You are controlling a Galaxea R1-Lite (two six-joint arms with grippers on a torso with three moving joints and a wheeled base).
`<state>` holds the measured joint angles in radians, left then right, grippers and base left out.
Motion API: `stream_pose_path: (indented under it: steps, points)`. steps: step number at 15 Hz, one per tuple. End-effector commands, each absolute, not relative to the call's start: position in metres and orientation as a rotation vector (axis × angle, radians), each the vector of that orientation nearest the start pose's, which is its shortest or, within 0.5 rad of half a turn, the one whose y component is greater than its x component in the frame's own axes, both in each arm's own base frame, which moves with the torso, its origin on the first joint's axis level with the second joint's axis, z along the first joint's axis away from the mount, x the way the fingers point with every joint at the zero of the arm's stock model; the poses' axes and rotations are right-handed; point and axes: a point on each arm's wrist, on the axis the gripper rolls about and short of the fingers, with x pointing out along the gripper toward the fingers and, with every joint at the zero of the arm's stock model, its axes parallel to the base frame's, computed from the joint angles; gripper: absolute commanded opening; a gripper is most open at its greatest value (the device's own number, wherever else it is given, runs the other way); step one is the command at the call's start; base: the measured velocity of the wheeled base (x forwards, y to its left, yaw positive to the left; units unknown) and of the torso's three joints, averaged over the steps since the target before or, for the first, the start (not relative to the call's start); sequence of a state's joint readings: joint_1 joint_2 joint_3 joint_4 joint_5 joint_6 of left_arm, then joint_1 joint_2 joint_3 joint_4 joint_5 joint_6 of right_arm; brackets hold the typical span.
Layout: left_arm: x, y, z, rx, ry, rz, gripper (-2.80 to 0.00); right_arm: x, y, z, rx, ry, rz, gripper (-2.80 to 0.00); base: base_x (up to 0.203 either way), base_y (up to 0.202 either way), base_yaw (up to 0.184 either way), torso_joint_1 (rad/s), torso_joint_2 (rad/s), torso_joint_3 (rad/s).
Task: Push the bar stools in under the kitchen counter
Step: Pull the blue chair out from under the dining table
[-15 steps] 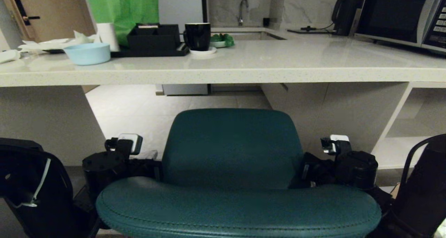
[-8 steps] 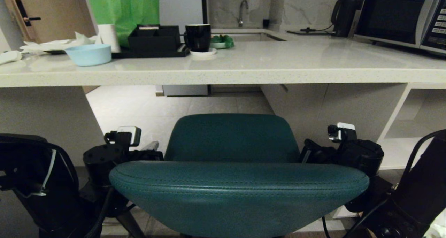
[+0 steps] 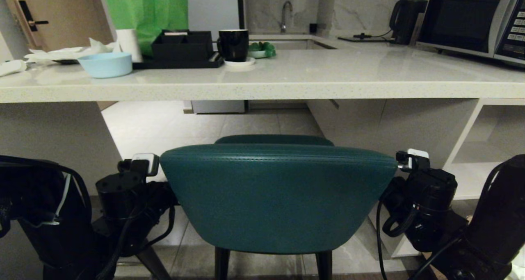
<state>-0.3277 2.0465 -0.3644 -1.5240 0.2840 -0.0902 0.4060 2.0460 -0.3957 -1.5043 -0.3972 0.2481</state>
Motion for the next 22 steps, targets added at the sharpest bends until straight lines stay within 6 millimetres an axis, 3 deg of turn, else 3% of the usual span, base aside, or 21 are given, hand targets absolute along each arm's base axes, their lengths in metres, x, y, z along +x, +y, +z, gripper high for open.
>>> stream_pose_path:
  steps: [1,3,6,13,15,18,22]
  points:
    - [0.279,-0.094,0.063,-0.035,0.168,-0.050,-2.80,0.273,0.123,0.061,0.173,0.167,0.035,-2.80,0.000,0.000,0.000,0.000,0.00,0.000]
    - [0.289,-0.094,0.062,-0.040,0.152,-0.035,-2.80,0.273,0.129,0.054,0.165,0.180,0.041,-2.80,0.000,0.000,0.000,0.000,0.00,0.000]
    - [0.313,-0.081,0.065,-0.051,0.100,0.022,-2.80,0.277,0.122,0.055,0.171,0.171,0.015,-2.80,0.000,0.000,0.000,0.000,0.00,0.000]
    - [0.339,-0.082,0.063,-0.041,0.052,0.037,-2.80,0.278,0.121,0.054,0.172,0.174,0.012,-2.80,0.000,0.000,0.000,0.000,0.00,0.000]
    - [0.333,-0.101,0.058,-0.013,0.070,-0.019,-2.80,0.277,0.122,0.054,0.171,0.176,0.013,-2.80,0.000,0.000,0.000,0.000,0.00,0.000]
    - [0.302,-0.134,0.052,0.016,0.124,-0.076,-2.80,0.277,0.124,0.052,0.168,0.182,0.016,-2.80,0.000,0.000,0.000,0.000,0.00,0.000]
    - [0.277,-0.148,0.041,0.001,0.187,-0.057,-2.80,0.278,0.129,0.052,0.168,0.176,0.032,-2.80,0.000,0.000,0.000,0.000,0.00,0.000]
